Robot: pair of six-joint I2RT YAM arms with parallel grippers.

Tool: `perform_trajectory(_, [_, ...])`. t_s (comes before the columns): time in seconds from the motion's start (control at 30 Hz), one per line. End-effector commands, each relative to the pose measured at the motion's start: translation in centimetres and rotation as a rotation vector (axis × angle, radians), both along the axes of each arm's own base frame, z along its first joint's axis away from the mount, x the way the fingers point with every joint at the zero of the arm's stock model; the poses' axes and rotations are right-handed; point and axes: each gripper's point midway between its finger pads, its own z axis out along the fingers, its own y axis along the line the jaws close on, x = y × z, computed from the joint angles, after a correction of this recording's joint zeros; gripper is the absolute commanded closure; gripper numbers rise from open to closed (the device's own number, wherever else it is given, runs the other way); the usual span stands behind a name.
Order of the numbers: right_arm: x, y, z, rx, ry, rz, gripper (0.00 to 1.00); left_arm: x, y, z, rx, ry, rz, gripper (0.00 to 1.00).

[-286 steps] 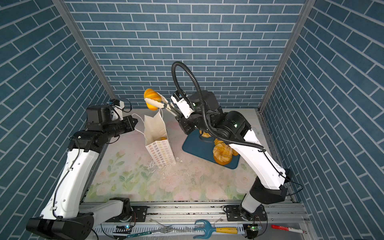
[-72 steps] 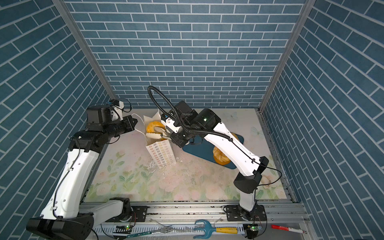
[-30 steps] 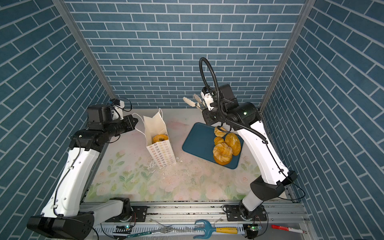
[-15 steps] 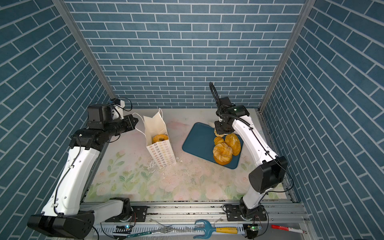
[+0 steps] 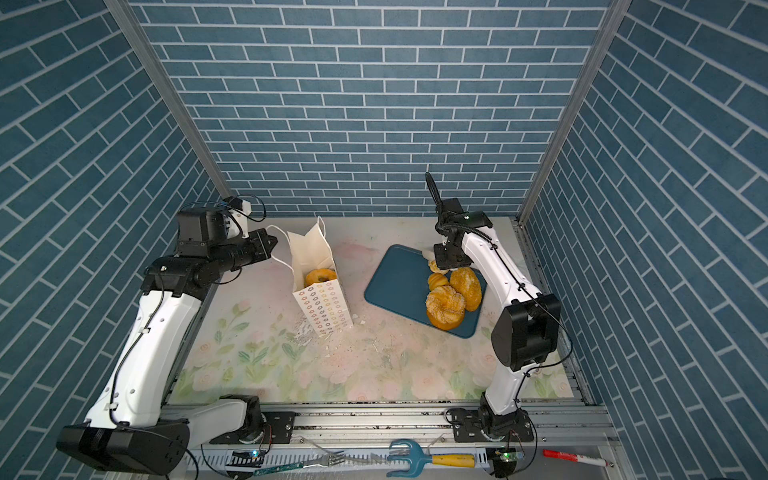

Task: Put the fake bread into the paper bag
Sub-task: 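Move the open tongs back down toward the breads on the tray, then close the right gripper's tongs on the knot bun and lift it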

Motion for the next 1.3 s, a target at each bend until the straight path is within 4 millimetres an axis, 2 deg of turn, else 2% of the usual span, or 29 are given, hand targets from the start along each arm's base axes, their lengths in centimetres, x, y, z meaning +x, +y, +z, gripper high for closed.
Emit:
perform_trajectory(0.0, [1.0,0.3,-1.4,0.021,0.009,-0.029,0.56,0.1,0.3,-0.1,0.016,0.006,0.006,1.0])
perform_trajectory(0.17, [1.3,0.9,-3.2,0.038,0.056,-0.019,0.55,0.1,0.4,-0.1,0.018,0.008,0.009,1.0])
perform_trajectory(0.33, [1.2,1.5,-4.0,0.055,0.085,0.002,0.57,0.1,0.4,-0.2,0.02,0.009,0.01,1.0])
perform_trajectory(0.67, [-0.1,3.8,-2.3,0.115,0.069,0.079,0.66,0.1,0.3,-0.1,0.014,0.004,0.006,1.0])
perform_trajectory(0.83, [-1.8,6.7,-1.3,0.136,0.061,0.195,0.66,-0.1,0.3,0.2,0.014,-0.005,0.005,1.0])
perform_trajectory(0.97, [-2.7,8.5,-1.3,0.111,0.055,0.262,0.6,-0.2,0.3,0.2,0.014,-0.007,0.003,1.0])
perform_trajectory(1.27, [-2.6,8.1,-1.0,0.079,0.048,0.235,0.52,-0.4,0.3,0.5,0.014,-0.015,0.002,1.0])
